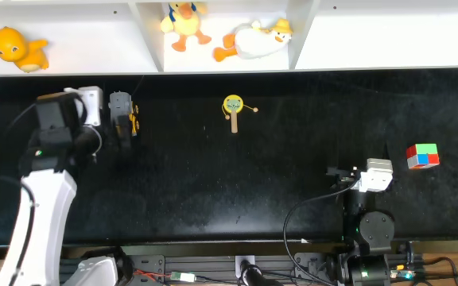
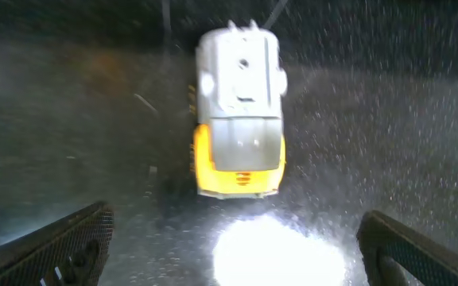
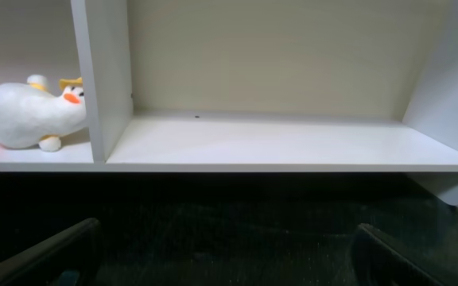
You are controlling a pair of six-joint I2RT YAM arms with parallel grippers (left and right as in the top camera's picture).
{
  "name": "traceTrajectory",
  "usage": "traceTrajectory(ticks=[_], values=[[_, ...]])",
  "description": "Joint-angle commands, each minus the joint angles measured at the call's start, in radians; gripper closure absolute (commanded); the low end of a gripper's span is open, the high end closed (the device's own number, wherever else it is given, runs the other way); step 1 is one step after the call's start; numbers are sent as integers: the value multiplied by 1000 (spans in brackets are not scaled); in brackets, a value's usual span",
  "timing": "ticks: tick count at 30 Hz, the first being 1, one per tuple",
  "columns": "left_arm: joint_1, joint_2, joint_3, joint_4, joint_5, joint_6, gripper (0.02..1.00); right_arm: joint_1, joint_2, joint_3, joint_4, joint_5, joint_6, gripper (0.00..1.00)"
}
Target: Store Toys
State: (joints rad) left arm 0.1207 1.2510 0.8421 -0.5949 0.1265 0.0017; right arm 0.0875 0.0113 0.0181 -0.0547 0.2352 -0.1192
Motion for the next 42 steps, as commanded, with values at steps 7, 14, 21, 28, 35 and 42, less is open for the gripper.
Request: traceTrajectory(ticks=[7, 14, 21, 28, 35, 42], values=[[-33, 182, -6, 151, 14, -19, 20, 4, -8, -14, 2, -6, 3, 7], [-33, 218, -6, 178, 2, -18, 69, 4, -8, -14, 2, -6, 3, 5], [-33, 277, -6, 243, 3, -18, 77, 4, -8, -14, 2, -6, 3, 5], [-33, 304, -6, 246, 3, -18, 308, 4, -8, -14, 2, -6, 3, 5], [-33, 304, -6, 253, 3, -10, 509, 4, -8, -14, 2, -6, 3, 5], [-33, 232, -6, 221, 3, -10, 573, 4, -8, -14, 2, -6, 3, 5]])
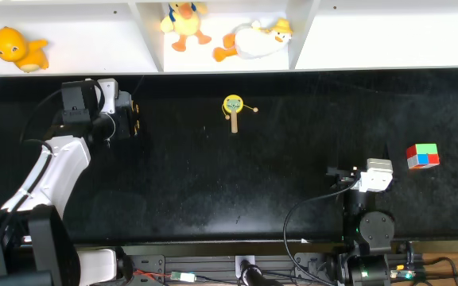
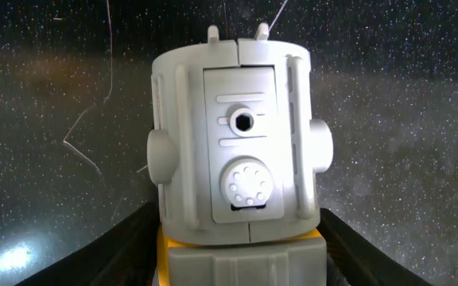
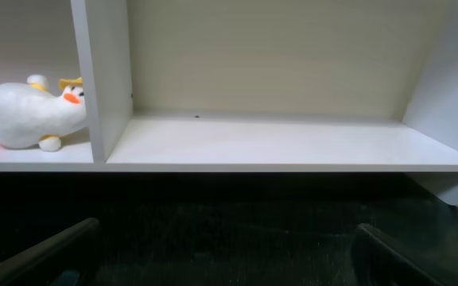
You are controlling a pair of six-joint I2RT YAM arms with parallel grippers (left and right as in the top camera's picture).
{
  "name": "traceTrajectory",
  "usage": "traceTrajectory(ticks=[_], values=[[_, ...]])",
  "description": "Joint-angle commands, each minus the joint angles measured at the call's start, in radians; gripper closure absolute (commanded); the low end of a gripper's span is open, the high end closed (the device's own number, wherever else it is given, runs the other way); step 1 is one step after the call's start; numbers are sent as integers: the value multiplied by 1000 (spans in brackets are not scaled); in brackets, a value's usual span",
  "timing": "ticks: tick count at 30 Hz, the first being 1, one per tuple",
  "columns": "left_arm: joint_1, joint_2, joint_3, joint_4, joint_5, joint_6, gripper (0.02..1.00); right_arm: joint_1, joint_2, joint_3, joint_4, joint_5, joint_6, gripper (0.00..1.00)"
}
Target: Store Toys
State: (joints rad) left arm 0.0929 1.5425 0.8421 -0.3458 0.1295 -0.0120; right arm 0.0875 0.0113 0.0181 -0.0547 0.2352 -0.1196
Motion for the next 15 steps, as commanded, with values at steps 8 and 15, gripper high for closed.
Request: traceTrajectory(ticks=[8, 15], values=[[-5, -312, -5, -88, 0, 3, 577, 4, -8, -14, 2, -6, 3, 5], [-5, -328, 64, -88, 1, 3, 575, 4, -8, -14, 2, -6, 4, 7]])
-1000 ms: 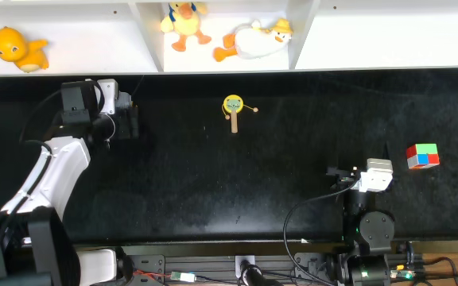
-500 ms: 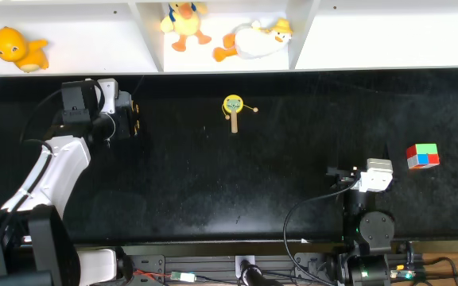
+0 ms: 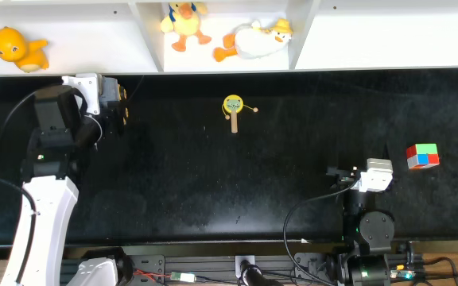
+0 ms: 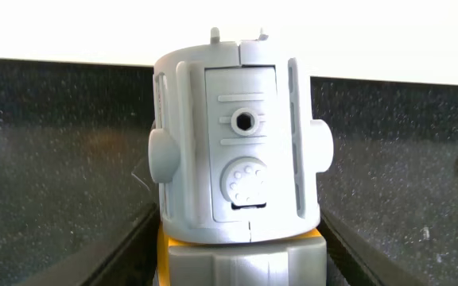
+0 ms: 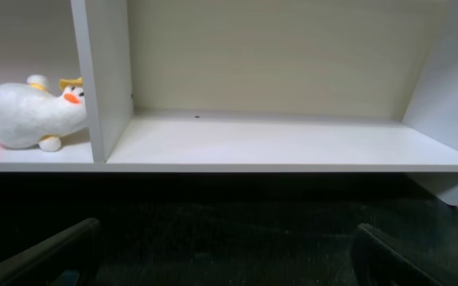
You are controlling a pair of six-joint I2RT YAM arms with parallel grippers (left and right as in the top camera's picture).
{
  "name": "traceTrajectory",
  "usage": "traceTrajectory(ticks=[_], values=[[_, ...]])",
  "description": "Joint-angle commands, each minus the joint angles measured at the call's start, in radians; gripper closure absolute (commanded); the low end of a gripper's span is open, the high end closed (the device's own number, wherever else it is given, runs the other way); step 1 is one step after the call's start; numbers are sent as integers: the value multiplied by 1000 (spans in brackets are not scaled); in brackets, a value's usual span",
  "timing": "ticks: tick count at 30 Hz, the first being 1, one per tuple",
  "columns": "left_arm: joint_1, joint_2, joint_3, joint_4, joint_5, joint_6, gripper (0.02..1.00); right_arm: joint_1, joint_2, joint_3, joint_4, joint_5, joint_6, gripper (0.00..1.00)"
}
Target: Store Toys
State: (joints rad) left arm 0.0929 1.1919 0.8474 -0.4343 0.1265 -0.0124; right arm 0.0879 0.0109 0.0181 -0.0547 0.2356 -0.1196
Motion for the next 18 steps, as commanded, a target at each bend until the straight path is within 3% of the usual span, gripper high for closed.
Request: traceTrajectory(ticks=[1, 18], values=[[-5, 35, 74, 1, 7, 3, 575, 3, -7, -14, 2, -7, 4, 5], [-5, 391, 407, 0, 10, 4, 579, 3, -7, -14, 2, -7, 4, 5]])
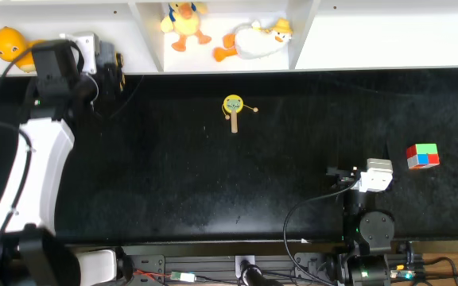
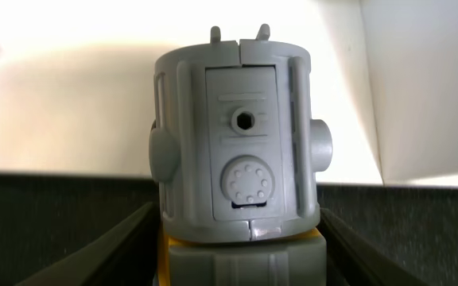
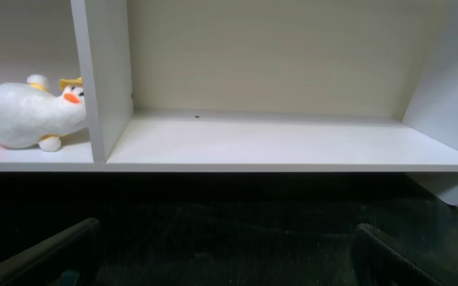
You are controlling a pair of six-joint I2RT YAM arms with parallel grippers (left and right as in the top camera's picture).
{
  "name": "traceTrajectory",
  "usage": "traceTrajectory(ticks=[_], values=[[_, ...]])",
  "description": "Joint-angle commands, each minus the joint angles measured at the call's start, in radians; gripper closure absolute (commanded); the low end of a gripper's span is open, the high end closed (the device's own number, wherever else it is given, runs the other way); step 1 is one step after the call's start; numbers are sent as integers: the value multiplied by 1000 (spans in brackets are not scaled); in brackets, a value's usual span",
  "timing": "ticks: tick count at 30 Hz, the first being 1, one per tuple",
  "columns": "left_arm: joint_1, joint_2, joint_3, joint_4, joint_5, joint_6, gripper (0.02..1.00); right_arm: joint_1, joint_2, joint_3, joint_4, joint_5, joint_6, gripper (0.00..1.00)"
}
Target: Store Toys
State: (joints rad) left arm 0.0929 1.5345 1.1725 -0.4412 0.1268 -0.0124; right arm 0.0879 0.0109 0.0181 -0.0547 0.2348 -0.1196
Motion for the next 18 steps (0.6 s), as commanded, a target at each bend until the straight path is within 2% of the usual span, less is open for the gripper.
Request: traceTrajectory(ticks=[1, 15, 18], values=[[-5, 63, 94, 9, 10, 4, 579, 3, -7, -14, 2, -6, 3, 7], [-5, 195, 169, 38, 10, 4, 564, 3, -7, -14, 2, -6, 4, 5], [-5, 195, 169, 51, 10, 5, 421, 3, -7, -14, 2, -6, 4, 7]])
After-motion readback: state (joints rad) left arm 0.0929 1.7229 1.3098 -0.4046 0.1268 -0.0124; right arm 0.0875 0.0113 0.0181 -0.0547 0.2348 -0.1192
